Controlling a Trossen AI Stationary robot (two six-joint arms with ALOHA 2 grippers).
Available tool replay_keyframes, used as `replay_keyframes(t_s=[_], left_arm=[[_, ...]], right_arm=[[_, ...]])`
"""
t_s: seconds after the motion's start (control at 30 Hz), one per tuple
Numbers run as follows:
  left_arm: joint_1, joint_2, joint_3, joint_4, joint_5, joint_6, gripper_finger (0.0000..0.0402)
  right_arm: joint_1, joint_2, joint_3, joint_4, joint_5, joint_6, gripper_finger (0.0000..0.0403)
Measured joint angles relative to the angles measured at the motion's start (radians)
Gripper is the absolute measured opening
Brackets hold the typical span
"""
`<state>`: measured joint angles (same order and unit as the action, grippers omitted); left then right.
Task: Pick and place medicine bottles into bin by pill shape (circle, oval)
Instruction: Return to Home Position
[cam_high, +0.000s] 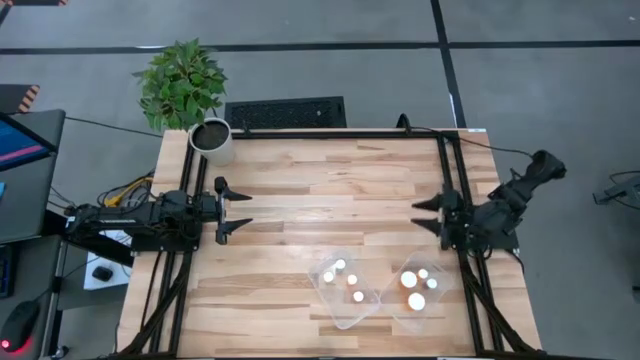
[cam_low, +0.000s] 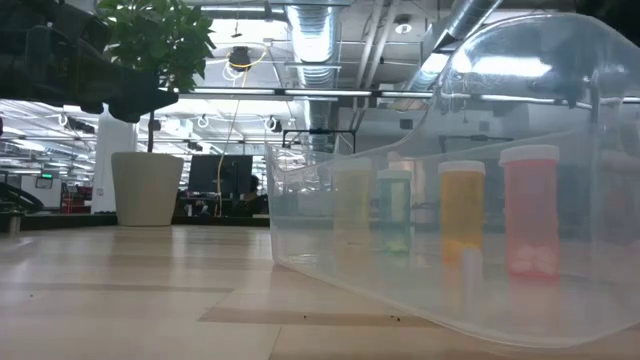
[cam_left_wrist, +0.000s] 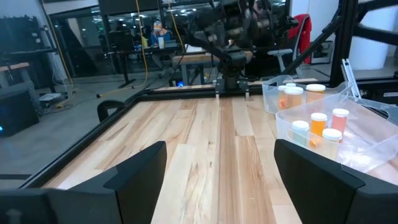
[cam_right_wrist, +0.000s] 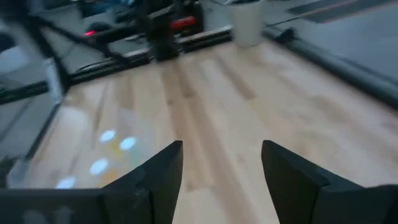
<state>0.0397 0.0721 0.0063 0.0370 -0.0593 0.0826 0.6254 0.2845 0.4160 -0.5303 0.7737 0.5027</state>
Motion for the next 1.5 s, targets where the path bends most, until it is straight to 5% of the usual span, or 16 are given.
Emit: replay_keyframes(t_s=[0.33, 0.9, 1.0, 1.2, 1.33, 1.5], left_arm=[[0.000, 0.000, 0.000, 0.000, 0.000, 0.000, 0.0293], [0.000, 0.000, 0.000, 0.000, 0.000, 0.000, 0.0293], [0.000, 0.000, 0.000, 0.000, 0.000, 0.000, 0.0293], [0.000, 0.000, 0.000, 0.000, 0.001, 0.000, 0.0293], [0.000, 0.000, 0.000, -0.001, 0.002, 0.000, 0.0293], [0.000, 0.000, 0.000, -0.001, 0.001, 0.000, 0.0293]], right_arm=[[0.064, -0.211, -0.248, 0.485, -0.309, -0.289, 0.0226], [0.195, -0.282, -0.263, 0.384, -0.331, -0.457, 0.0226], [0.190, -0.282, -0.340, 0.476, -0.312, -0.453, 0.0226], [0.146, -0.205, -0.408, 0.675, -0.235, -0.465, 0.0226], [0.070, -0.203, -0.408, 0.803, -0.151, -0.619, 0.0226], [-0.051, -0.217, -0.408, 0.692, -0.144, -0.606, 0.0226]])
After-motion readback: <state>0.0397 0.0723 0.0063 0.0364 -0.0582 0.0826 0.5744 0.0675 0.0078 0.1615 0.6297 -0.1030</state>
